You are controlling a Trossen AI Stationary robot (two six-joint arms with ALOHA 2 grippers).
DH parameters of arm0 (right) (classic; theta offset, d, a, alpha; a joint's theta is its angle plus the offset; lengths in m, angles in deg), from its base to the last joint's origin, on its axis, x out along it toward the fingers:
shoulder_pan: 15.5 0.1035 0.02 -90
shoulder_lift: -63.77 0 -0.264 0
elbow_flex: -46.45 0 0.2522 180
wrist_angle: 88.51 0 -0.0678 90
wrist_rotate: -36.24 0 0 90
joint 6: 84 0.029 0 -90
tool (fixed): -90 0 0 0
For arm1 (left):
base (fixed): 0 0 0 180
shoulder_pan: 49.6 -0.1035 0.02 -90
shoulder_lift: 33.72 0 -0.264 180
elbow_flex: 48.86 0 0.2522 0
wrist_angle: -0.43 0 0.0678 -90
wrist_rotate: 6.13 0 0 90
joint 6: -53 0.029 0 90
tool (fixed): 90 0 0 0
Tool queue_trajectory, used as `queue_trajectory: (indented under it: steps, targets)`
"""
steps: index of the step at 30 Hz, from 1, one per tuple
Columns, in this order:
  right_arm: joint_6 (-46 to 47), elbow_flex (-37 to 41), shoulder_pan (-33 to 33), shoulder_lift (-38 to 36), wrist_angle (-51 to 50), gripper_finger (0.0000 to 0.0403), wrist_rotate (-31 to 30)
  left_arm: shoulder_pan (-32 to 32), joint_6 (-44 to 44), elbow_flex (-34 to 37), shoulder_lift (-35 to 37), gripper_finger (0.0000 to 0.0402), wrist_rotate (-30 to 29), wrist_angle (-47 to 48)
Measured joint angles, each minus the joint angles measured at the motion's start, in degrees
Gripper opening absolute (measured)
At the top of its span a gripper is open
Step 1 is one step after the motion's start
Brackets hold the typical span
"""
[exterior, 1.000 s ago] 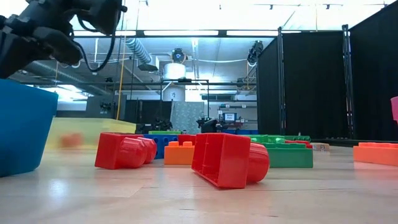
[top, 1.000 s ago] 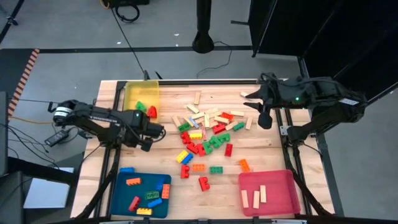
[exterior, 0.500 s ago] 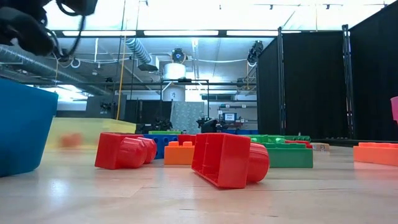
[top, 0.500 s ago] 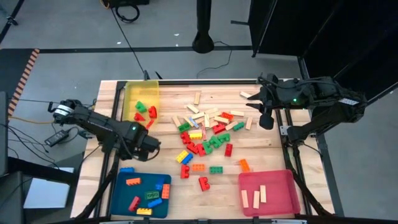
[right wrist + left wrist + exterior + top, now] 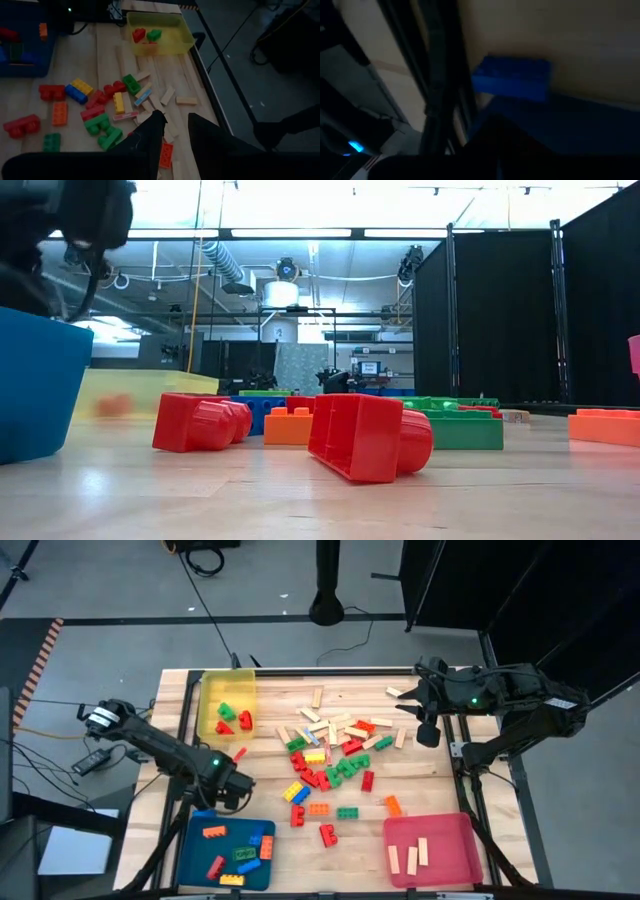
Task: Sort blocks by size
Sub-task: Move blue game piece to the center
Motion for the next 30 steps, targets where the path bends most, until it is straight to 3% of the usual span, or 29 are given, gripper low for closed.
queue_trajectory:
  steps: [10, 16, 22, 30]
  targets:
    - [-0.8, 0.0, 0.0, 0.0, 0.0, 0.0109, 0.0, 0.0, 0.3, 8.0, 0.1, 0.0, 4.7, -8.3]
    - [-0.8, 0.0, 0.0, 0.0, 0.0, 0.0109, 0.0, -0.3, -1.7, 10.0, 0.1, 0.0, 6.2, -17.9]
    - [-0.8, 0.0, 0.0, 0.0, 0.1, 0.0109, 0.0, -3.4, -1.7, 10.1, 0.1, 0.0, -3.6, -31.4]
    - [-1.2, 0.0, 0.0, 0.0, 2.2, 0.0109, 0.0, -8.2, 0.2, 6.9, 0.1, 0.0, -14.7, -39.0]
